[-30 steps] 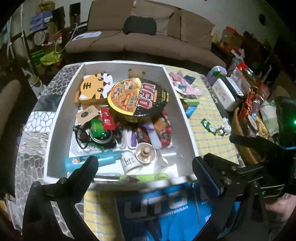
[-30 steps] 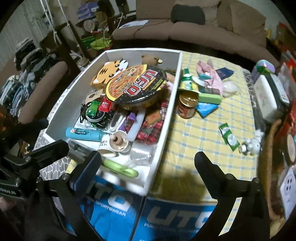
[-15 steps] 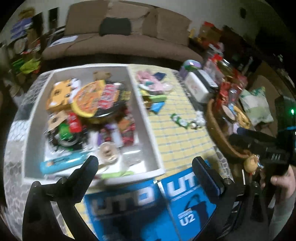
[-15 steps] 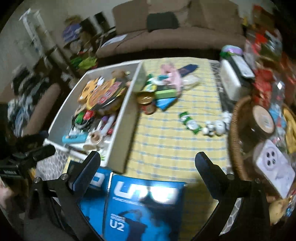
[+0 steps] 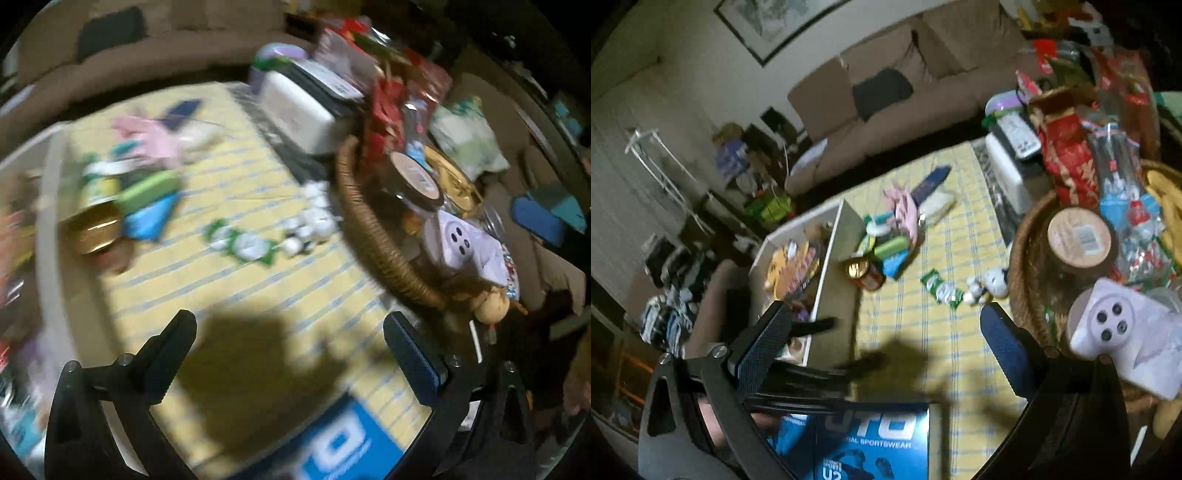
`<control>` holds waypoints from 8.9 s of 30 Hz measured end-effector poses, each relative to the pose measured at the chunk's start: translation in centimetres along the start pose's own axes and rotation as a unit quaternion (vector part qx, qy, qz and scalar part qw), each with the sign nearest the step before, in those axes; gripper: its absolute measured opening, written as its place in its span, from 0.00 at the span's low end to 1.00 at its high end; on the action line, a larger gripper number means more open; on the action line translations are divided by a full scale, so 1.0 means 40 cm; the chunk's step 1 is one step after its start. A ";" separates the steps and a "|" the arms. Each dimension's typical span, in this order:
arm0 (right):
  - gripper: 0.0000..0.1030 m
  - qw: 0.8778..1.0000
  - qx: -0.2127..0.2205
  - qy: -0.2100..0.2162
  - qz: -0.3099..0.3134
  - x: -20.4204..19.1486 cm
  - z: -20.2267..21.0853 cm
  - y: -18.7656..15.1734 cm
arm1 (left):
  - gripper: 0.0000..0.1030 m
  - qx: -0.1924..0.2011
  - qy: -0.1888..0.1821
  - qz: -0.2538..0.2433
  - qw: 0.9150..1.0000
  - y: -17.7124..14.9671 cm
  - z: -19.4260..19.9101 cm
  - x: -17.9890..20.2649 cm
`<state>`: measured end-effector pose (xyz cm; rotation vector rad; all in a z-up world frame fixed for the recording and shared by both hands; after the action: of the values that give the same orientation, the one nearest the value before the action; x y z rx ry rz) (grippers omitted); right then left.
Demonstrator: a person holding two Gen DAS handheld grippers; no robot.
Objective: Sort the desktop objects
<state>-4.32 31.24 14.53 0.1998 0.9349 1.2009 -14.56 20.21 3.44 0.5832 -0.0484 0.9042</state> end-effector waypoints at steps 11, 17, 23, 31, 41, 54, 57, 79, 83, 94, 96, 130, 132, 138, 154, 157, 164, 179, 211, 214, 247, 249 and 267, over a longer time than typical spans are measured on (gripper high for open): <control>1.00 0.999 -0.004 0.031 -0.023 0.102 -0.011 0.005 | 0.95 -0.067 -0.017 -0.063 0.996 0.110 -0.270 0.058; 1.00 0.999 -0.016 0.028 -0.028 0.139 -0.026 -0.011 | 0.61 -0.107 -0.007 -0.110 0.988 0.102 -0.342 0.067; 1.00 0.999 -0.020 0.023 -0.029 0.151 -0.032 -0.022 | 0.36 -0.080 -0.004 -0.102 0.992 0.114 -0.336 0.063; 1.00 0.998 -0.024 0.026 -0.049 0.174 -0.043 -0.029 | 0.36 -0.021 -0.008 -0.075 0.997 0.113 -0.247 0.062; 0.99 0.985 -0.067 0.063 -0.145 0.237 -0.152 -0.077 | 0.17 -0.049 -0.002 -0.063 0.997 0.037 -0.155 0.042; 0.99 0.989 -0.050 0.062 -0.122 0.210 -0.120 -0.055 | 0.70 -0.037 -0.003 0.041 0.998 0.092 -0.256 0.029; 0.99 0.989 -0.051 0.064 -0.122 0.212 -0.119 -0.053 | 0.64 -0.042 0.014 0.055 0.997 0.099 -0.298 0.026; 0.98 0.971 -0.094 0.131 -0.174 0.213 -0.176 -0.101 | 0.44 0.004 -0.102 0.139 0.985 -0.010 -0.013 -0.038; 0.77 0.975 -0.119 0.109 -0.151 0.184 -0.210 -0.127 | 0.44 0.014 -0.076 0.141 0.987 -0.031 0.054 -0.080; 0.57 0.973 -0.212 -0.080 0.031 0.129 -0.298 -0.248 | 0.71 0.021 -0.058 0.113 0.992 -0.091 0.142 -0.081; 0.57 0.967 -0.228 -0.110 0.033 0.150 -0.335 -0.267 | 0.72 0.020 -0.060 0.115 0.991 -0.099 0.144 -0.084; 0.38 0.954 -0.192 0.229 -0.010 -0.416 -0.440 -0.153 | 0.89 0.198 -0.006 0.160 0.967 -0.308 0.578 -0.413; 0.38 0.949 -0.223 0.222 0.022 -0.493 -0.503 -0.170 | 0.89 0.219 0.015 0.201 0.955 -0.336 0.613 -0.497; 0.38 0.937 -0.286 0.189 0.060 -0.630 -0.681 -0.277 | 0.89 0.241 0.083 0.274 0.927 -0.424 0.654 -0.693; 0.39 0.909 -0.379 0.172 0.029 -0.734 -0.952 -0.487 | 0.89 0.243 0.061 0.318 0.914 -0.487 0.647 -0.774; 0.42 0.905 -0.396 0.145 0.051 -0.730 -0.975 -0.512 | 0.90 0.241 0.058 0.318 0.915 -0.484 0.642 -0.773; 0.49 0.921 -0.358 0.140 0.063 -0.693 -0.897 -0.457 | 0.89 0.226 0.056 0.298 0.926 -0.461 0.614 -0.740; 0.60 0.967 -0.227 0.082 0.079 -0.421 -0.523 -0.227 | 1.00 0.187 0.042 0.193 0.962 -0.337 0.481 -0.530; 0.53 0.967 -0.158 -0.131 0.150 0.129 -0.583 -0.077 | 1.00 0.093 -0.014 0.168 0.981 0.003 0.138 -0.192; 0.36 0.960 -0.170 -0.145 0.170 0.140 -0.620 -0.098 | 1.00 0.083 -0.011 0.175 0.981 0.018 0.113 -0.193; 0.34 0.991 -0.128 0.031 0.034 0.058 -0.554 0.024 | 1.00 0.168 -0.060 0.234 0.956 0.125 0.294 -0.346; 0.34 0.988 -0.135 0.057 0.049 0.007 -0.595 0.035 | 1.00 0.163 -0.059 0.237 0.956 0.122 0.277 -0.358; 0.18 0.938 -0.233 0.186 -0.175 -0.024 -0.951 0.019 | 1.00 0.137 -0.076 0.246 0.956 0.101 0.190 -0.392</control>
<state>-31.80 18.17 -8.33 -0.5722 0.9312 1.1063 -25.92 6.97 7.32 0.9238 -0.2179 1.3613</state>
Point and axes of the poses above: each gripper's, at about its wrist camera, not at the fingertips, and z roughly against the way its jaws point, x to its right, y to its top, the point moved 5 cm from there along -z, roughly the way its jaws point, and after that the axes turned 1 degree about y, right-handed, at the moved point
